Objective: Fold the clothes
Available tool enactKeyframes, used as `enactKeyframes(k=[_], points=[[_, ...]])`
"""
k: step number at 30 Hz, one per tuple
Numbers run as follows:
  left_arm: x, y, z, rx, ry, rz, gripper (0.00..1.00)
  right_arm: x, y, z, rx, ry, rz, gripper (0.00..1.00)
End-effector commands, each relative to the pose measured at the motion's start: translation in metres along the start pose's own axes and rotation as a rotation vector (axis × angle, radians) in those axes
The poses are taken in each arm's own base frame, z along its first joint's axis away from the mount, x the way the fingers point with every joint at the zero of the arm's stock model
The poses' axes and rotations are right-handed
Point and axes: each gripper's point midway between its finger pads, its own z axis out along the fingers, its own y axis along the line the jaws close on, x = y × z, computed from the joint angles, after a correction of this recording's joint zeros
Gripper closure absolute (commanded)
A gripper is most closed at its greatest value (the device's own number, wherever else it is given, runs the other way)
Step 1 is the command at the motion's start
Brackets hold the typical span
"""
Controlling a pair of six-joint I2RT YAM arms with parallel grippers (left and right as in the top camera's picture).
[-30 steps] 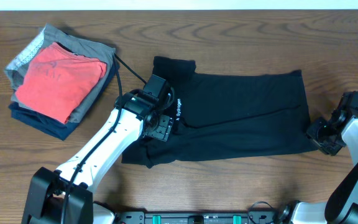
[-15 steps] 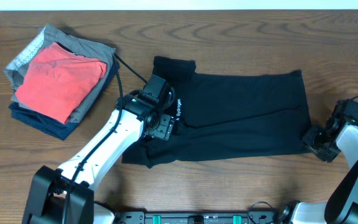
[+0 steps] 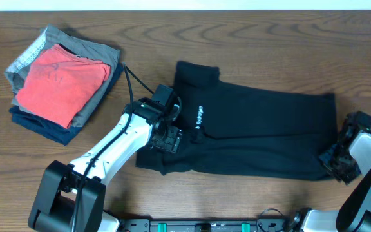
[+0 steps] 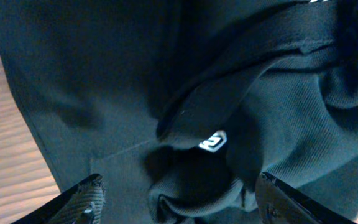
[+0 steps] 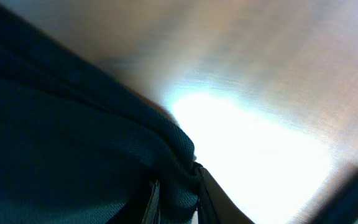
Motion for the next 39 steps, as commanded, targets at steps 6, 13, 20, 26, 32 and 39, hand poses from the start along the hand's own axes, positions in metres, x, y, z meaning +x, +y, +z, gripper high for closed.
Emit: enactKeyframes(k=[6,13,20,26,32,39], points=[[0.012,-0.022,-0.001,0.135,0.052,-0.011,0.23,-0.012,-0.020,-0.002,0.043,-0.029,0.133,0.81],[-0.024,-0.013,-0.026,0.073,-0.136,0.071,0.18,-0.036,0.008,-0.043,-0.182,-0.098,0.113,0.76],[-0.050,0.021,-0.037,0.051,-0.243,-0.074,0.07,-0.047,0.038,-0.100,-0.463,-0.199,-0.001,0.69],[-0.052,0.023,-0.033,0.207,-0.220,-0.168,0.07,-0.042,0.049,-0.115,-0.534,-0.221,-0.075,0.71],[-0.051,0.002,-0.023,0.359,-0.184,-0.157,0.07,-0.039,0.054,-0.116,-0.537,-0.223,-0.104,0.72],[-0.034,0.004,0.015,0.359,-0.055,-0.195,0.08,-0.038,0.054,-0.116,-0.535,-0.227,-0.121,0.72]])
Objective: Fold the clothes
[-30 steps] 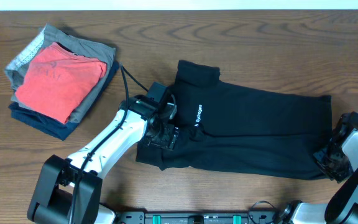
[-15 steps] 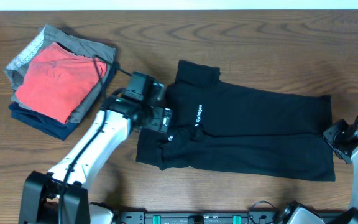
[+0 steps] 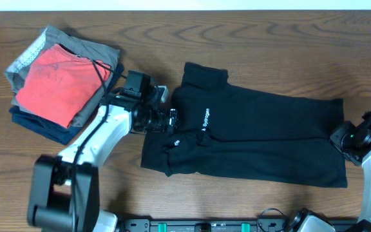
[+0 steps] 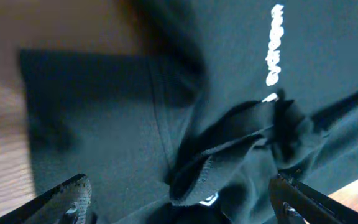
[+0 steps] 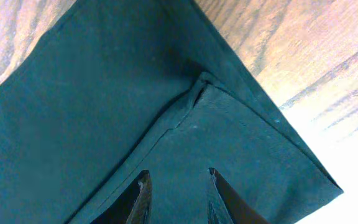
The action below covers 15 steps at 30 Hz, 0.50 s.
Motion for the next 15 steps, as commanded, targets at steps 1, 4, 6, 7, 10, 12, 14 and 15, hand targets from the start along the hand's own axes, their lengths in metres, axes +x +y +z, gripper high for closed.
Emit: enactKeyframes(k=[1,4,6,7,10,12,14,15], points=[[0.018,0.007,0.019,0.018,0.088,-0.049,0.09,-0.004,0.005,-0.005,-0.014,-0.014,-0.034,0.72],[0.028,0.012,0.025,0.009,0.138,-0.078,0.10,-0.004,0.005,-0.005,-0.014,-0.013,-0.035,0.72],[0.035,0.015,0.026,-0.001,0.169,-0.109,0.09,-0.004,0.005,-0.005,-0.014,-0.014,-0.035,0.71],[0.039,0.018,0.026,-0.018,0.182,-0.132,0.10,-0.004,0.005,-0.005,-0.013,-0.014,-0.035,0.71],[0.045,0.026,0.025,-0.069,0.200,-0.165,0.11,-0.004,0.005,-0.005,-0.010,-0.015,-0.038,0.71],[0.049,0.031,0.024,-0.102,0.212,-0.186,0.13,-0.004,0.005,-0.005,-0.010,-0.016,-0.039,0.71],[0.054,0.040,0.021,-0.149,0.228,-0.233,0.13,-0.004,0.004,-0.005,-0.008,-0.017,-0.039,0.71],[0.057,0.043,0.020,-0.160,0.235,-0.251,0.14,-0.005,0.004,-0.005,-0.005,-0.017,-0.039,0.71]])
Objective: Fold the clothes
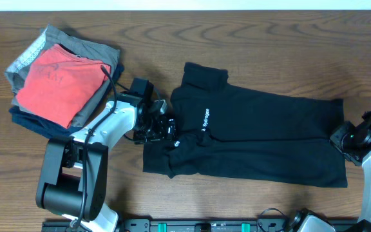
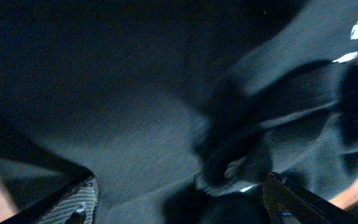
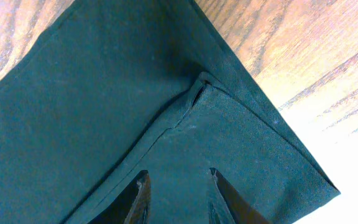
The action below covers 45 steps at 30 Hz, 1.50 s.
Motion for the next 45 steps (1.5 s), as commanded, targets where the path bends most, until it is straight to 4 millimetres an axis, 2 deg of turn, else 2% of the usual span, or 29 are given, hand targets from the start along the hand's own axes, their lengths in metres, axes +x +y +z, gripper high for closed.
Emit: enactKeyframes(k=[1,8,16,20,23,26,31,33,36,45], points=[[0.011,0.026,0.004,-0.089,0.037,-0.108,0.15,-0.005,0.002,-0.005,0.004,-0.021,-0.025,0.71],[0.025,0.040,-0.001,-0.135,0.089,-0.158,0.19,-0.006,-0.001,-0.005,0.020,-0.026,-0.025,0.70],[0.035,0.042,-0.001,-0.147,0.116,-0.257,0.19,-0.007,-0.002,-0.005,0.030,-0.030,-0.024,0.69],[0.043,0.060,-0.001,-0.243,0.110,-0.338,0.19,-0.007,-0.003,-0.005,0.034,-0.031,-0.024,0.70],[0.046,0.062,0.002,-0.249,0.112,-0.345,0.19,-0.007,-0.003,-0.005,0.034,-0.031,-0.024,0.69],[0.041,0.061,0.000,-0.241,0.089,-0.322,0.19,-0.007,-0.003,-0.005,0.033,-0.031,-0.024,0.69],[0.027,0.052,-0.014,-0.209,-0.001,-0.255,0.20,-0.007,-0.003,-0.005,0.033,-0.031,-0.024,0.69],[0.025,0.050,-0.017,-0.203,-0.019,-0.250,0.31,-0.007,-0.003,-0.005,0.034,-0.031,-0.024,0.69],[0.024,0.050,-0.017,-0.202,-0.023,-0.248,0.41,-0.007,-0.003,-0.005,0.034,-0.031,-0.024,0.69],[0.018,0.055,-0.004,-0.188,-0.074,-0.231,0.42,-0.006,-0.003,-0.005,0.035,-0.026,-0.024,0.69]])
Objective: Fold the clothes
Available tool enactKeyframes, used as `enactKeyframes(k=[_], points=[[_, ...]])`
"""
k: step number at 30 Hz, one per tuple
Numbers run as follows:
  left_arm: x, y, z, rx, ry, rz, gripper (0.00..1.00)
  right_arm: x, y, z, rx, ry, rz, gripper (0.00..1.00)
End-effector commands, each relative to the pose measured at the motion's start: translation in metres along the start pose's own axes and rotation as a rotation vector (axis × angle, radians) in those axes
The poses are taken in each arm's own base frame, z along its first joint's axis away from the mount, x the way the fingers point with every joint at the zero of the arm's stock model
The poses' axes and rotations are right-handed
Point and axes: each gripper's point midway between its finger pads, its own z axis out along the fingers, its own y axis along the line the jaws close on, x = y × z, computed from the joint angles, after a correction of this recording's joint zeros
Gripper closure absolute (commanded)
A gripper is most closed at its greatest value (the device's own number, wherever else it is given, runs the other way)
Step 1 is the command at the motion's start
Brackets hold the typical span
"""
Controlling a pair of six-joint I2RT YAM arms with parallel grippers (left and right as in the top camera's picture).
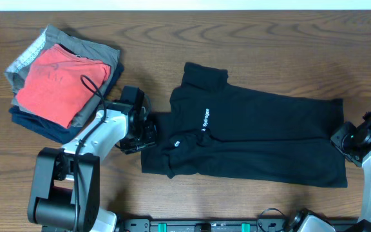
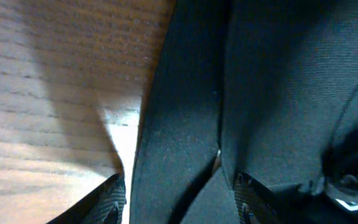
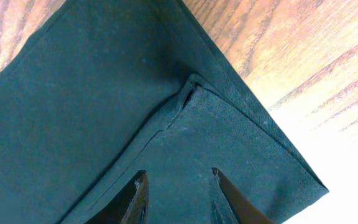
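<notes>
A black shirt (image 1: pixel 256 138) with small white lettering lies flat across the table, folded lengthwise, its collar end to the left. My left gripper (image 1: pixel 142 134) sits low at the shirt's left edge. In the left wrist view its fingers (image 2: pixel 114 200) stand apart, and the cloth edge (image 2: pixel 179 124) runs between them. My right gripper (image 1: pixel 343 138) hovers at the shirt's right end. In the right wrist view it (image 3: pixel 179 194) is open just above the hem corner (image 3: pixel 241 143), holding nothing.
A stack of folded clothes (image 1: pixel 60 80) with a red piece on top lies at the back left, close to the left arm. Bare wooden table (image 1: pixel 269 45) surrounds the shirt. The left arm's cable loops above its wrist.
My left gripper moved from over the shirt's bunched collar area to the shirt's left edge, its fingers now closer together around the cloth edge. The right gripper stayed put, open.
First my right gripper was shut on the shirt's hem corner and my left was open over the bunched collar area. Then the shirt lay further right, the right gripper had let go, and the left hovered by the left side. The left now straddles the left edge.
</notes>
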Motion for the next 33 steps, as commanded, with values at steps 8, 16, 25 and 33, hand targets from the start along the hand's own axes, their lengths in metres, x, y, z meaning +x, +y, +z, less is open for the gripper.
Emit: enactKeyframes(k=[8,16,25,33], points=[[0.017,0.018,0.027,-0.018,-0.003,0.005,0.94,-0.005,0.002,-0.005,0.005,-0.021,-0.023,0.69],[0.033,0.038,0.020,-0.119,0.041,-0.067,0.94,-0.005,0.002,-0.005,0.005,-0.021,-0.024,0.69],[0.037,0.063,-0.013,-0.228,-0.044,-0.217,0.94,-0.005,0.002,-0.005,0.006,-0.021,-0.024,0.69],[0.027,0.061,-0.030,-0.192,-0.123,-0.217,0.93,-0.005,0.002,-0.005,0.005,-0.021,-0.024,0.69]])
